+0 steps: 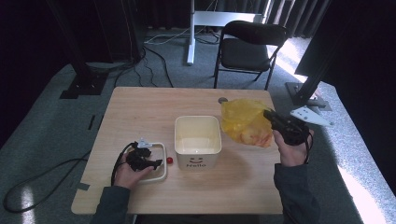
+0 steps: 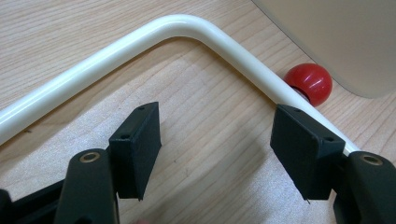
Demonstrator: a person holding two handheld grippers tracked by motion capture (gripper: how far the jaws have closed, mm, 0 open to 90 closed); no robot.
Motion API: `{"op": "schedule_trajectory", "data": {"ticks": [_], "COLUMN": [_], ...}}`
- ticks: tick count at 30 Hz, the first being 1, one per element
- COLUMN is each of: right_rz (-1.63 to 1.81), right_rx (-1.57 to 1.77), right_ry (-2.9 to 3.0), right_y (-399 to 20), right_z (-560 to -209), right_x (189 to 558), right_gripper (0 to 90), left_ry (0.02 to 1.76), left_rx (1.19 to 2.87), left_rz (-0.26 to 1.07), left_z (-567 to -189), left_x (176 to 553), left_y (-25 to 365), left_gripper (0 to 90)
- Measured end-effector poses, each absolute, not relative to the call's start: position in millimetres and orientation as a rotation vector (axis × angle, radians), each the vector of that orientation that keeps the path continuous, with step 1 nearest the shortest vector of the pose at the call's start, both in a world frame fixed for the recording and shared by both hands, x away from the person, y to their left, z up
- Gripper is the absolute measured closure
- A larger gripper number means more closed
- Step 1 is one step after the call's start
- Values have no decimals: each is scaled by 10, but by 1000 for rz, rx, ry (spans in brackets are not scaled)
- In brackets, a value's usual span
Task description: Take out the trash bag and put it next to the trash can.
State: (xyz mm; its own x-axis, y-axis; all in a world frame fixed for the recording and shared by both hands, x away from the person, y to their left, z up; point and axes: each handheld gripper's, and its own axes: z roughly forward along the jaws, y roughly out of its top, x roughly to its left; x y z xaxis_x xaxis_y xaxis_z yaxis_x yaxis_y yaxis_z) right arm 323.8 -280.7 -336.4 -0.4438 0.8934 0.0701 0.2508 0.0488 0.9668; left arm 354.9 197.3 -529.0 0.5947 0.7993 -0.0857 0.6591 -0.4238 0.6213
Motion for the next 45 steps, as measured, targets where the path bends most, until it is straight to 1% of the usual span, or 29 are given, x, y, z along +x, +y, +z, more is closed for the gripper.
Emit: {"op": "schedule_trajectory", "data": {"ticks": [19,45], "right_rz": [1359,1297], "right_rx": [1247,1352], "right_ry": [1751,1774], "right_y": [-2944,-3073], "right_z": [-3653,-3964], "right_x": [3322,3459], "right_gripper": [865,865], "left_ry": [1147,1148], "left_rx": [2209,2208], "left_rz": [297,302], "left_z": [-5291,-5293], "left_x": [3545,3543], "left_y": [1970,1967], "left_gripper": [339,338]}}
